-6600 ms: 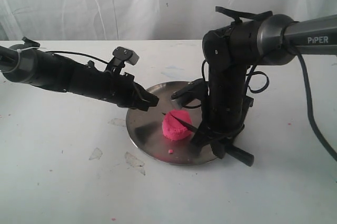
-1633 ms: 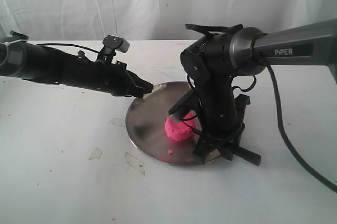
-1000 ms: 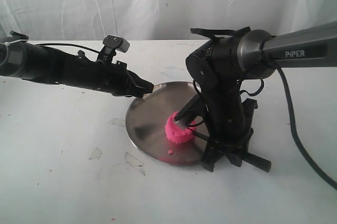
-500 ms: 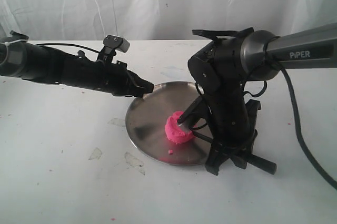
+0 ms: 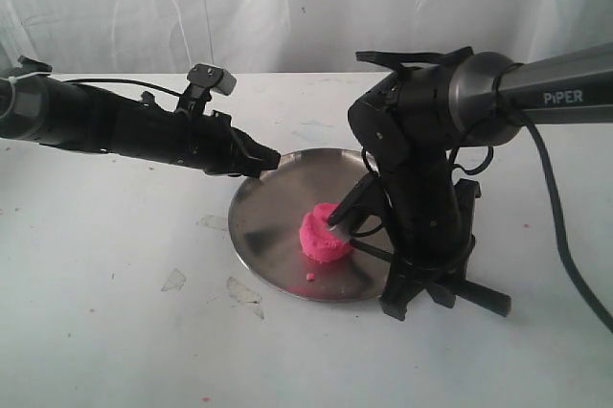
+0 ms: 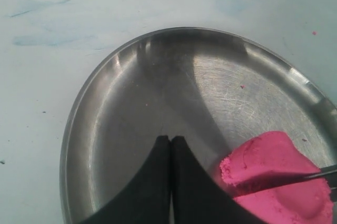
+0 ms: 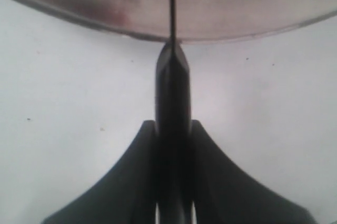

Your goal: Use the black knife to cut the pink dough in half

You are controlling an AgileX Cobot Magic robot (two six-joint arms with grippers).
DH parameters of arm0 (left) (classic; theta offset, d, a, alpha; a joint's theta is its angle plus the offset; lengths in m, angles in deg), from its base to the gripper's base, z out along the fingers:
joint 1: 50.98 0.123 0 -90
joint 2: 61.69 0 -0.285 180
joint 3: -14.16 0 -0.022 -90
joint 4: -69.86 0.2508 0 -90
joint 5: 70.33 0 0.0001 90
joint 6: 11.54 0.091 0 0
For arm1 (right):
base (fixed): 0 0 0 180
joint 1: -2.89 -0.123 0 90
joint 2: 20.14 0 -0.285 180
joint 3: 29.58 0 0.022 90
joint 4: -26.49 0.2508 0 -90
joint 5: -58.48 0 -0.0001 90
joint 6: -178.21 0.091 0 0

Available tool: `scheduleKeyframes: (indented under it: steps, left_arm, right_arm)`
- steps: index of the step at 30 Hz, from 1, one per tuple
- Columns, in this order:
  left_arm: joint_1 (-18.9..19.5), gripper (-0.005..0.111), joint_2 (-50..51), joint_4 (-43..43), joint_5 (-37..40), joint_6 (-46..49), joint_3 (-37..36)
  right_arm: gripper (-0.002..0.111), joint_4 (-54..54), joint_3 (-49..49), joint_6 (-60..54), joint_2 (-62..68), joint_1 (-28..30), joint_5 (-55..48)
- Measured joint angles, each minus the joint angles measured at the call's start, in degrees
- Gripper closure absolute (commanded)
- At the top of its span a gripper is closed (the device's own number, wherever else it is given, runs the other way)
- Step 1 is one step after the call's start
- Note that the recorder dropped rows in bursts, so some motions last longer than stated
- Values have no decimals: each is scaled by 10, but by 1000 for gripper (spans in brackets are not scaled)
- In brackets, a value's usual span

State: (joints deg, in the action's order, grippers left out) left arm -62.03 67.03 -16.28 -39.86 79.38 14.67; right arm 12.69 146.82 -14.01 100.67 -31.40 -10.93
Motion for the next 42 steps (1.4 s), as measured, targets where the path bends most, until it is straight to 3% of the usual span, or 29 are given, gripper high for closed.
scheduleKeyframes:
  steps: [10,18,27,33,42]
  left_arm:
    - [0,107,0,0,0,0,0]
    - [0,107,0,0,0,0,0]
    - [0,107,0,0,0,0,0]
    - [0,107,0,-5,0,0,0]
    - [0,107,0,-8,0,0,0]
  right_arm:
    - [108,52,0,-38,0,0,0]
    - [108,-56,0,11,0,0,-1]
    - [108,-104,0,43,0,0,-1]
    - [108,-89,0,41,0,0,-1]
    - [108,19,0,-21,0,0,-1]
